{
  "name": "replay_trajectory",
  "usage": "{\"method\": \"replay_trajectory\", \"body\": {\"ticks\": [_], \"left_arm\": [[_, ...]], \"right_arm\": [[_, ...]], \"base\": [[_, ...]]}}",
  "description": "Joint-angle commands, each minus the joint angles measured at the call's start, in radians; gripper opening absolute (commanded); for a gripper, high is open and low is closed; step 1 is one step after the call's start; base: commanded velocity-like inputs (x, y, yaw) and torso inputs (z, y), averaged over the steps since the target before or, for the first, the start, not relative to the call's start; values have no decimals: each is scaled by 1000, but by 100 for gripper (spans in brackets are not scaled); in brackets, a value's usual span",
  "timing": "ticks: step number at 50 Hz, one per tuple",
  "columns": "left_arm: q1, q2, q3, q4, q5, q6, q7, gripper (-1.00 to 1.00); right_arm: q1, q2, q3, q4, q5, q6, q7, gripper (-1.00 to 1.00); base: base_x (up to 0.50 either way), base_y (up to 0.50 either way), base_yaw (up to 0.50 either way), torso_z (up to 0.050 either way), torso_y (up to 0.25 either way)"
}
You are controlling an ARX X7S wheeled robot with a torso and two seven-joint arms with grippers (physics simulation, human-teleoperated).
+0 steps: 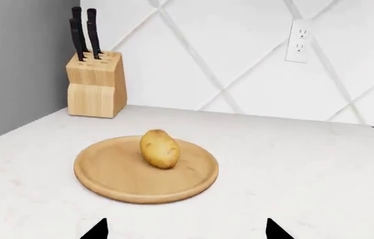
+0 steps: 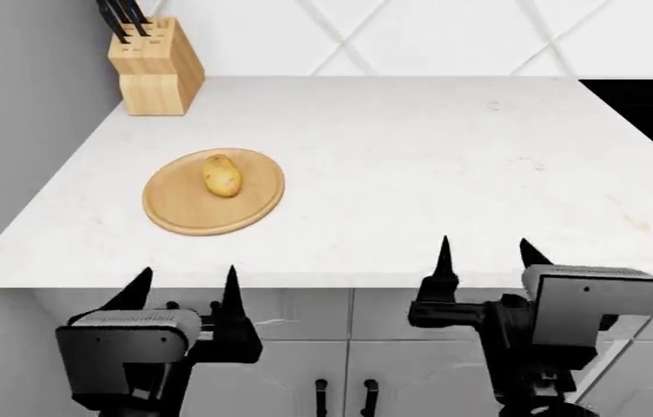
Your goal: Place the potato on the top rack of the oven.
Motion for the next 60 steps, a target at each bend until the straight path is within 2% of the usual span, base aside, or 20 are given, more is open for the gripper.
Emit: {"method": "replay_trajectory", "body": {"ticks": [1, 2, 3, 5, 6, 7, 10, 14, 18, 24, 31, 60], "left_arm": [[-335, -209, -67, 330, -520, -514, -398, 100], [-392, -209, -117, 320, -670, -571, -474, 100], [-452, -223, -150, 298, -820, -615, -546, 100], [-546, -261, -172, 252, -1028, -658, -666, 100], [-613, -286, -169, 198, -1175, -652, -764, 100], [-680, -307, -150, 152, -1264, -650, -825, 100], [-773, -335, -100, 95, -1324, -678, -878, 100], [-866, -331, -49, 32, -1358, -693, -913, 100], [-830, -317, -56, 45, -1331, -681, -901, 100], [-848, -328, -56, 44, -1369, -666, -927, 100], [-801, -323, -65, 55, -1329, -661, -892, 100], [-794, -300, -42, 36, -1294, -630, -872, 100]], "right_arm": [[426, 271, 219, -241, 884, 523, 598, 100], [456, 281, 228, -219, 1019, 528, 639, 100], [464, 283, 222, -191, 1022, 535, 642, 100], [501, 297, 221, -159, 1063, 543, 669, 100], [540, 309, 220, -130, 1115, 544, 704, 100], [587, 322, 208, -102, 1162, 550, 743, 100], [664, 347, 176, -58, 1243, 557, 810, 100], [767, 396, 92, -7, 1341, 588, 893, 100], [735, 401, 118, -13, 1311, 579, 861, 100], [738, 406, 110, -8, 1323, 571, 860, 100], [733, 404, 102, -14, 1315, 567, 837, 100], [731, 410, 69, -4, 1269, 552, 796, 100]], "base": [[0, 0, 0, 0, 0], [0, 0, 0, 0, 0], [0, 0, 0, 0, 0], [0, 0, 0, 0, 0], [0, 0, 0, 0, 0], [0, 0, 0, 0, 0], [0, 0, 0, 0, 0], [0, 0, 0, 0, 0], [0, 0, 0, 0, 0], [0, 0, 0, 0, 0], [0, 0, 0, 0, 0], [16, 0, 0, 0, 0]]}}
